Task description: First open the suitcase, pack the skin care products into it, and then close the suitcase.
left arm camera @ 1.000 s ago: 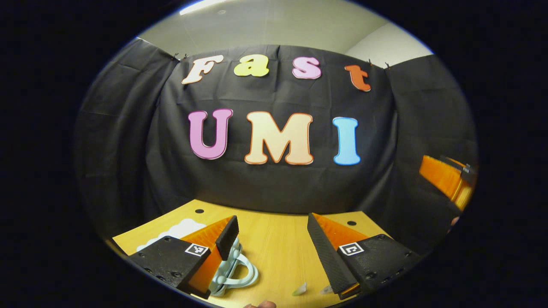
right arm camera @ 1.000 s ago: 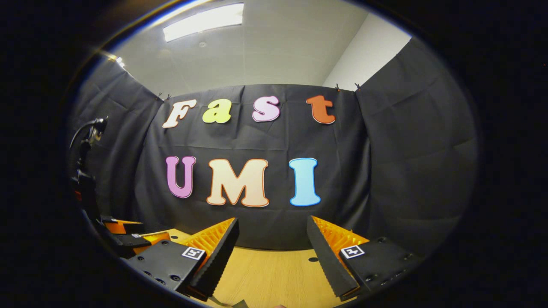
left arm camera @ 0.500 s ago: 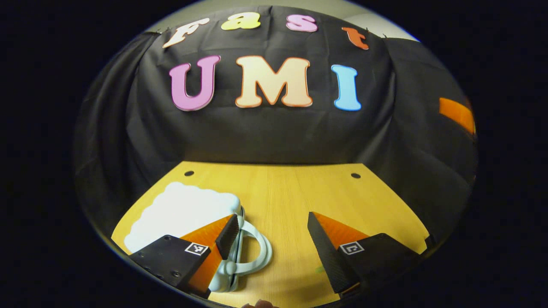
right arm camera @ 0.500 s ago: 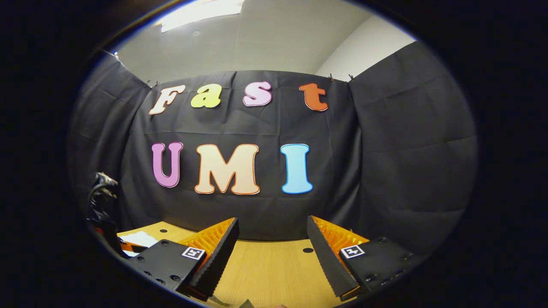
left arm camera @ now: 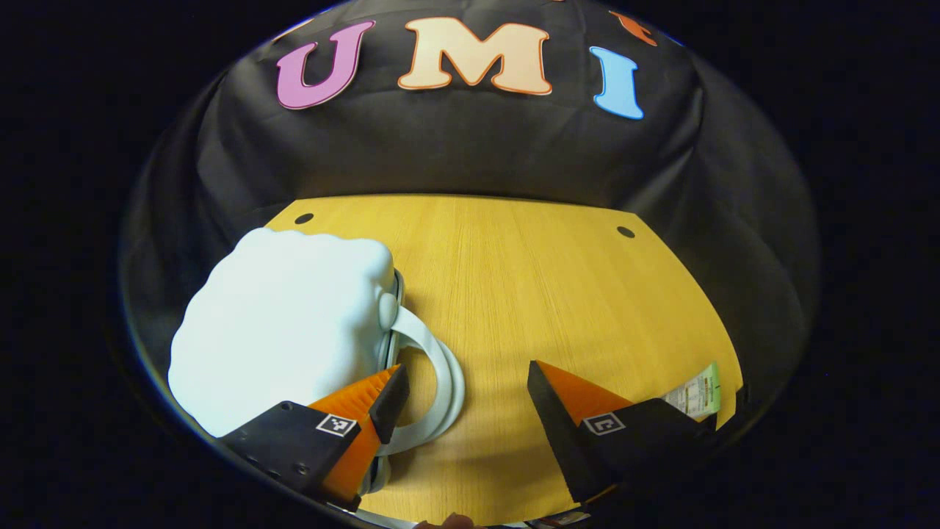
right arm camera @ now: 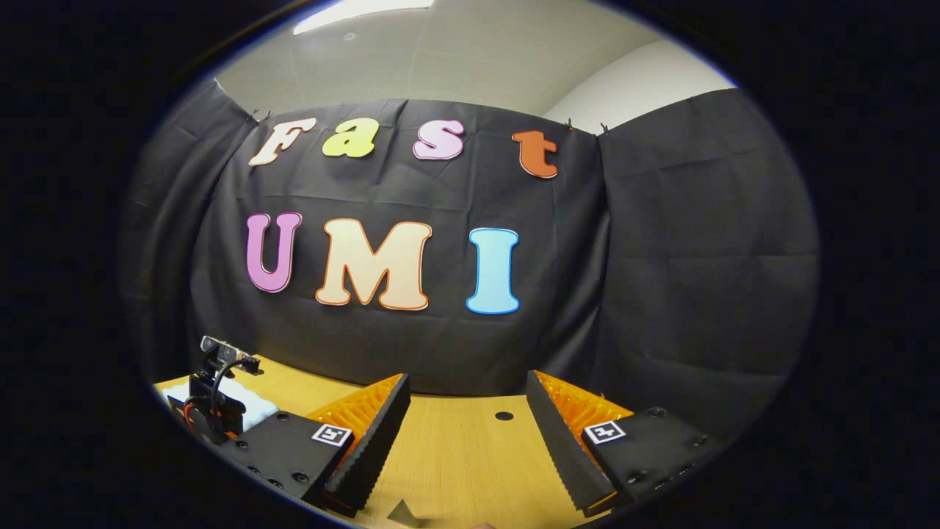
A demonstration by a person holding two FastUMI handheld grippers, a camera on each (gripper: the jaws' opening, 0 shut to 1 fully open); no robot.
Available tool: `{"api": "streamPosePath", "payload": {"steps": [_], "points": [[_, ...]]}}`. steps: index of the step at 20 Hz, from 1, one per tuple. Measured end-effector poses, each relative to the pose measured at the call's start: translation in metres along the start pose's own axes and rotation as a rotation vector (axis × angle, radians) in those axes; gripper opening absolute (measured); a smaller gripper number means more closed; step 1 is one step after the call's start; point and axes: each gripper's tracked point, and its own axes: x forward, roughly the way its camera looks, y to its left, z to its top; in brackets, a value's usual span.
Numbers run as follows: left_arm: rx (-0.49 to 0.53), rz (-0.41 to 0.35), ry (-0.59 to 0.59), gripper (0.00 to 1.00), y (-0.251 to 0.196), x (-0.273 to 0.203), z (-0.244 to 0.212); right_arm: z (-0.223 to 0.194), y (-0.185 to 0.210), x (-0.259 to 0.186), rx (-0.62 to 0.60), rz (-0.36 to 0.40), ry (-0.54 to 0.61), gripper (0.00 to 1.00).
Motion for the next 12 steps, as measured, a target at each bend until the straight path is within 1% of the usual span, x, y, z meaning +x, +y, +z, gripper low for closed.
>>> {"api": "streamPosePath", "payload": {"steps": [3, 4, 5, 8, 10, 12], "points": [[-0.022, 0.019, 0.08, 0.96, 0.003, 0.018, -0.014, 0.0, -0.001, 0.0, -0.014, -0.004, 0.003, 0.98], [-0.028, 0.007, 0.097, 0.92, -0.002, 0.023, -0.016, 0.001, -0.001, 0.001, -0.019, -0.005, 0.003, 0.98], [-0.029, -0.001, 0.119, 0.91, -0.003, 0.028, -0.02, 0.0, -0.001, 0.0, -0.023, -0.004, 0.004, 0.98], [-0.001, 0.012, 0.148, 0.93, -0.002, 0.039, -0.024, 0.0, -0.002, -0.003, -0.039, -0.011, 0.004, 0.98], [-0.008, 0.007, 0.166, 0.93, -0.004, 0.045, -0.026, -0.001, -0.003, -0.005, -0.046, -0.015, 0.002, 0.99], [-0.015, -0.02, 0.182, 0.93, -0.009, 0.049, -0.029, -0.002, -0.005, -0.005, -0.05, -0.02, 0.006, 0.98]]}}
